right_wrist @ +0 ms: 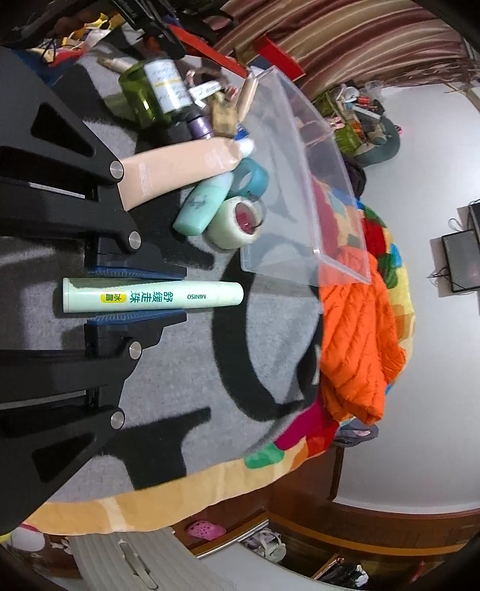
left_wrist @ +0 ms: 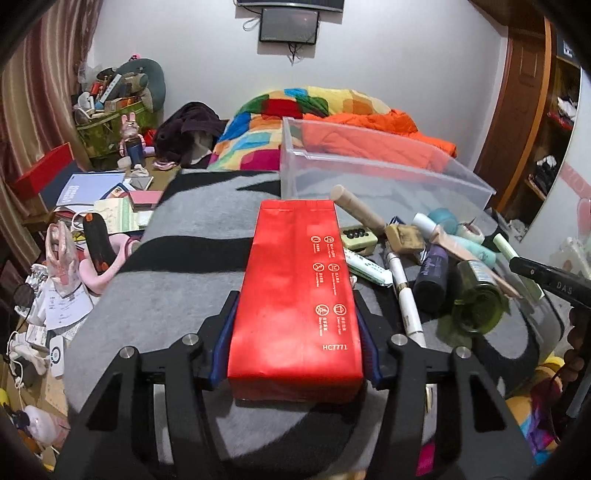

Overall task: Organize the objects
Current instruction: 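Grasp the red pouch with the left tool while the right tool grasps the white-green tube, then carry both items into the clear box and open both tools to release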

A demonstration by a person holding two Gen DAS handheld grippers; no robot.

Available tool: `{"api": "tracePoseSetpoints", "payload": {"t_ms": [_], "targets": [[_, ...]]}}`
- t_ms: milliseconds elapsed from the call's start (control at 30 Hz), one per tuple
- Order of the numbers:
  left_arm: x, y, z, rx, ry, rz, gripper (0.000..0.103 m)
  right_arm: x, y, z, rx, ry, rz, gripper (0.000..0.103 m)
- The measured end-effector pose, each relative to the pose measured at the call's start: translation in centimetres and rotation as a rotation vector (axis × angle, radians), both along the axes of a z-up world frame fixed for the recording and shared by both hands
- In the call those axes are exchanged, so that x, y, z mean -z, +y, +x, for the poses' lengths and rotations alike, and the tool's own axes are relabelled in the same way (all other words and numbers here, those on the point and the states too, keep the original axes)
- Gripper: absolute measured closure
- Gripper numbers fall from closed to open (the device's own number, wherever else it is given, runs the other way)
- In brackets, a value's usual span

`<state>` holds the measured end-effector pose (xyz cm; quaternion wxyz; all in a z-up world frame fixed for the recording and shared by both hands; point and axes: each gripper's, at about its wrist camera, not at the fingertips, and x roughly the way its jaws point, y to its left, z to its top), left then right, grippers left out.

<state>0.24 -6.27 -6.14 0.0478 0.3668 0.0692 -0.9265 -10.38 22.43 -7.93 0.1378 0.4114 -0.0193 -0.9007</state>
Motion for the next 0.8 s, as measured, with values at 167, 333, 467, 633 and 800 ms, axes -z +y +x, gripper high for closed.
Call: {"api": "tracePoseSetpoints", "payload": {"t_ms": [167, 333, 467, 633, 800], "targets": [[-2.3, -0.7, 0.8, -0.008, 0.064, -0.006, 0.048, -2.5, 0.3, 0.4, -0.010, 0.058, -0.030, 0.089], [-4.4, -1.1, -0.1, 0.012, 0.111, -0.020, 0.048, -5.2, -0.3, 0.2, -0.054, 0.112, -0.057, 0.089], [-5.7, -0.9, -1.9, 0.046, 0.125, -0.038, 0.048, -7.1, -1.2, -0.8, -0.098, 0.144, -0.079, 0.089], [-6.7, -0.7, -4.4, 0.093, 0.118, -0.015, 0.048, -8.6, -3.0, -2.2, -0.132, 0.181, -0.050, 0.089], [-7.1, -0.4, -7.1, 0.134, 0.085, -0.002, 0.048, -9.0, -4.7, -4.1, -0.162, 0.172, -0.042, 0.089]]}}
